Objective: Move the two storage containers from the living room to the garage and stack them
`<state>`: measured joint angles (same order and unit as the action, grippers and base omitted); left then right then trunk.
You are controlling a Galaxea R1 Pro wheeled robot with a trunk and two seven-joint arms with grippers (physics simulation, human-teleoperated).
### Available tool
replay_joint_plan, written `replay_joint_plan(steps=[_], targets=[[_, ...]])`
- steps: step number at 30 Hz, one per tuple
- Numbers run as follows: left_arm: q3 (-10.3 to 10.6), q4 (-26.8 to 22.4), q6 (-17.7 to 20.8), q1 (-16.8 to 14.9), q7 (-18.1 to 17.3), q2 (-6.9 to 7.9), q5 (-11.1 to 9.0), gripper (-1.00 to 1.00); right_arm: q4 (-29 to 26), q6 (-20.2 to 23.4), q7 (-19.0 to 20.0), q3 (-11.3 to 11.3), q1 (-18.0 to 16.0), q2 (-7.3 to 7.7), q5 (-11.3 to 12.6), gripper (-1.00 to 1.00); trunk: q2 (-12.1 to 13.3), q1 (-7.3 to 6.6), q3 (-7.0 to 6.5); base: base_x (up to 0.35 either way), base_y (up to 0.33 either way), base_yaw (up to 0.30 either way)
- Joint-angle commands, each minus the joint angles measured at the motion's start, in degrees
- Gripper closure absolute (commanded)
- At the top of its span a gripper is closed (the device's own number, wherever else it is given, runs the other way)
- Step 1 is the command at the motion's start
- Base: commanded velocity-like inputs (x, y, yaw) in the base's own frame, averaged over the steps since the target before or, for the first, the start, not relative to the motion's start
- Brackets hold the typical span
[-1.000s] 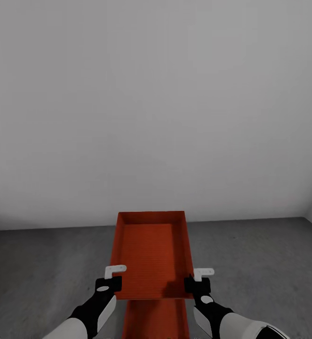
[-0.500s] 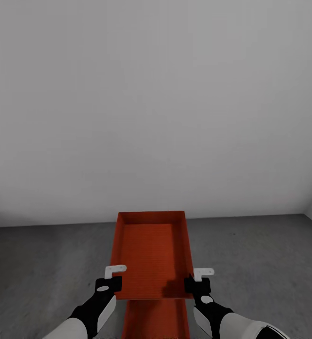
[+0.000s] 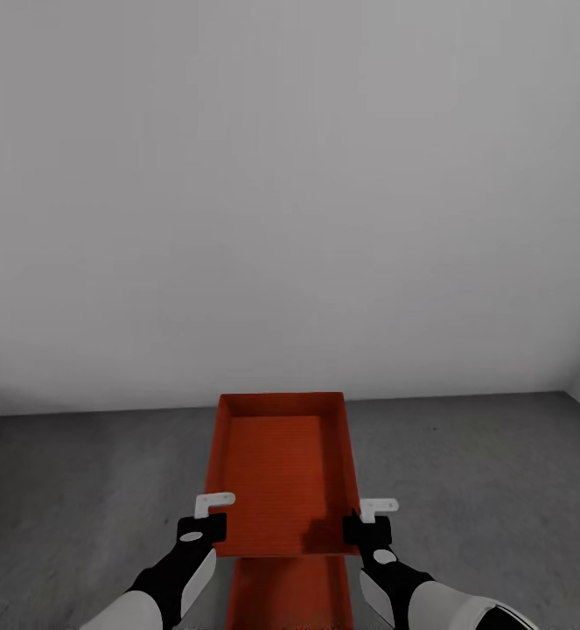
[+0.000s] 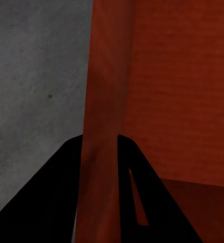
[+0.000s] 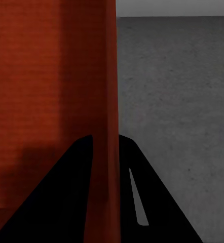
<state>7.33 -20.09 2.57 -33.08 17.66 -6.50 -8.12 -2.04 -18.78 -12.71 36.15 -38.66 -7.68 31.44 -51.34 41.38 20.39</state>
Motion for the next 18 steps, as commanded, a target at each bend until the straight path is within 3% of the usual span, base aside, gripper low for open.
replay_joint_plan(steps=[1, 18], targets=[[0.31, -0.33, -2.46, -0.05, 0.54, 0.17, -0.05, 1.00, 0.02, 0.06, 0.05, -3.19, -0.01, 0.30, 0.38, 1.00, -0.06, 0.00, 0.17, 0.000, 0.000, 0.000], [0.38, -0.30, -2.39, -0.05, 0.54, 0.17, -0.16, 1.00, 0.02, 0.04, 0.05, -3.19, -0.01, 0.30, 0.46, 1.00, -0.06, 0.00, 1.74, 0.000, 0.000, 0.000]])
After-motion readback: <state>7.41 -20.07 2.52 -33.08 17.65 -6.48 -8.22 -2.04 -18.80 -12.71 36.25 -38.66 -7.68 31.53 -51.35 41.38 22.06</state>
